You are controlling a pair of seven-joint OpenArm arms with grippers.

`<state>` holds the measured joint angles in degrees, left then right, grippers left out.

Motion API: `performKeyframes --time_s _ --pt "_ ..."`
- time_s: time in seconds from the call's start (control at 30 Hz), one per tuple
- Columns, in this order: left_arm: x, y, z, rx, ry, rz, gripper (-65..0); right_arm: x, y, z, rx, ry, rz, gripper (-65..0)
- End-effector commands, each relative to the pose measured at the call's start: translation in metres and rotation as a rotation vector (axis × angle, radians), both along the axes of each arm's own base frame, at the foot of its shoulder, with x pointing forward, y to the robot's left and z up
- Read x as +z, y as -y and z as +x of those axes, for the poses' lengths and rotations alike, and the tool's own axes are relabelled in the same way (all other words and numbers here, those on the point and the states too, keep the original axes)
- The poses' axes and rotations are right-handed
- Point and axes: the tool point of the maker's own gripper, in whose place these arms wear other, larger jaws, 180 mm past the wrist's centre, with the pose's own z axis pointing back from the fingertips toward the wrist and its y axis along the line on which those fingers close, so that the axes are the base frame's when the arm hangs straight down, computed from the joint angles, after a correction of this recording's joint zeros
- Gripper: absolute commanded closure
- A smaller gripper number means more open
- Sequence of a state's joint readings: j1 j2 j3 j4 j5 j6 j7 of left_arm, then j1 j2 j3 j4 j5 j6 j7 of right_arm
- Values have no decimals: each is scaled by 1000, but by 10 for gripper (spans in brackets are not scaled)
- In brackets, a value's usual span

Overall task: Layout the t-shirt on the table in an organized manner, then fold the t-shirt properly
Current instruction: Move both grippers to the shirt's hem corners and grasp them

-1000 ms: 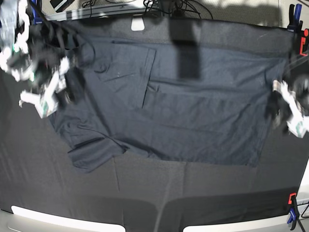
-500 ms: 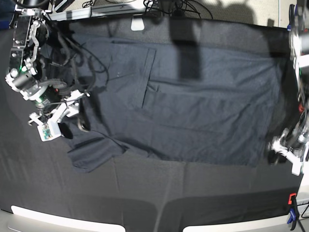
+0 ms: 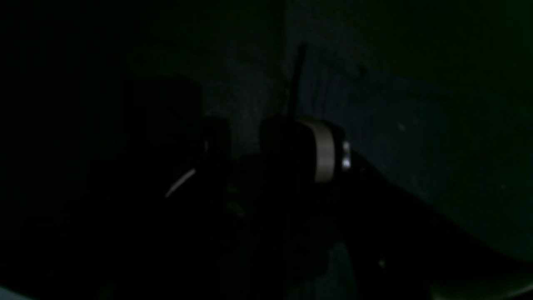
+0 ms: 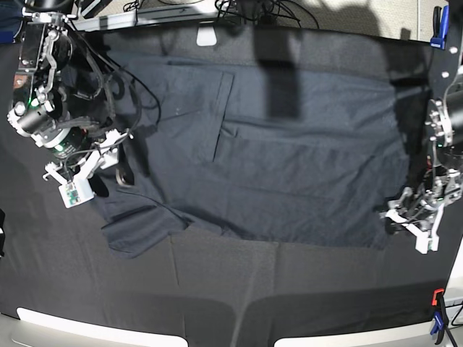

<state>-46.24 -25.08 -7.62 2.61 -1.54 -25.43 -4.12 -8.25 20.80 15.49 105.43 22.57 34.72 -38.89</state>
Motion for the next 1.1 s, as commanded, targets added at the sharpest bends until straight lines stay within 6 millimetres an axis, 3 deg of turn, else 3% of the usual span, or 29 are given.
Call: performKeyframes --time_s 0.0,0.4,0.47,0.57,0.7,0.9,1.07 --pt "27 -2 20 11 76 -6 -252 17 1 8 4 59 3 -326" --pt "16 35 23 -57 44 -16 -242 17 1 8 5 60 3 -326" --pt "16 34 23 -56 45 -15 -185 18 1 8 5 61 3 -326" --pt "16 33 23 -54 45 -14 -4 22 0 10 7 89 15 -325" --pt "16 32 23 -51 48 -12 0 32 -3 14 12 143 38 -325" --pt "12 33 21 -55 21 -12 0 39 14 47 -31 145 -1 -358" --pt "9 33 18 -58 -2 -12 0 16 27 91 -73 43 55 -358"
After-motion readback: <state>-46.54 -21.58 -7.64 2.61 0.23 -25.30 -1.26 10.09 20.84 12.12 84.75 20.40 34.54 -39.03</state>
